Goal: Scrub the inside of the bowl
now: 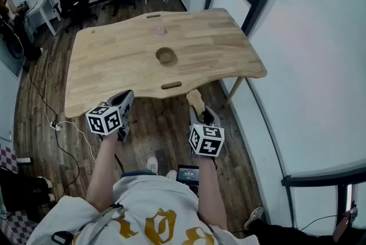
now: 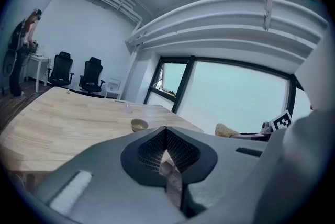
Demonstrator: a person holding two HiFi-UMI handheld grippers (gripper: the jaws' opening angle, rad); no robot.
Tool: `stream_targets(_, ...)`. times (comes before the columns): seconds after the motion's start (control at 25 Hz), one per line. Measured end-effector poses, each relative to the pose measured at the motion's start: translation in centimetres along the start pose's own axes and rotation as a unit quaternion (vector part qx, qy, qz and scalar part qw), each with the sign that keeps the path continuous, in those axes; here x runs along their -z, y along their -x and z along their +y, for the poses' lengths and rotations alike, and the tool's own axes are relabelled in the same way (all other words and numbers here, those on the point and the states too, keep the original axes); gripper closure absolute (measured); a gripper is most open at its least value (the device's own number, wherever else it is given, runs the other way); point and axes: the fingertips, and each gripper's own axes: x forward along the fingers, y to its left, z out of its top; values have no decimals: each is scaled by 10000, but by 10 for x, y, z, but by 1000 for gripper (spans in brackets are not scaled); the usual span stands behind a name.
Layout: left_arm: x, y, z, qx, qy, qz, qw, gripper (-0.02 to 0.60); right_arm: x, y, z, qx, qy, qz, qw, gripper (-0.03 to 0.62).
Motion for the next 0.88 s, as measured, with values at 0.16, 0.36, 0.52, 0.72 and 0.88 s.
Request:
stream_targets(0.16, 7, 4, -1, -28, -41, 27, 10000, 581, 4, 1, 5, -45, 110, 20, 9999, 422)
stream_targets(0.36, 8, 4, -12, 25, -129, 42, 9999, 581, 2, 8, 3, 29, 348, -40, 9994, 422)
stream_targets(0.52, 6, 4, -19, 0, -240, -25, 9997, 581, -6, 13, 2, 45, 599, -178, 9980, 422)
stream_targets(0.72, -1, -4, -14, 75, -199, -236, 9995, 581, -8, -3, 2, -96, 459, -229, 9986, 422)
stream_targets(0.88, -2, -30, -3, 339, 246, -314, 9986, 581, -9, -33, -4, -347, 255, -137, 9990, 422)
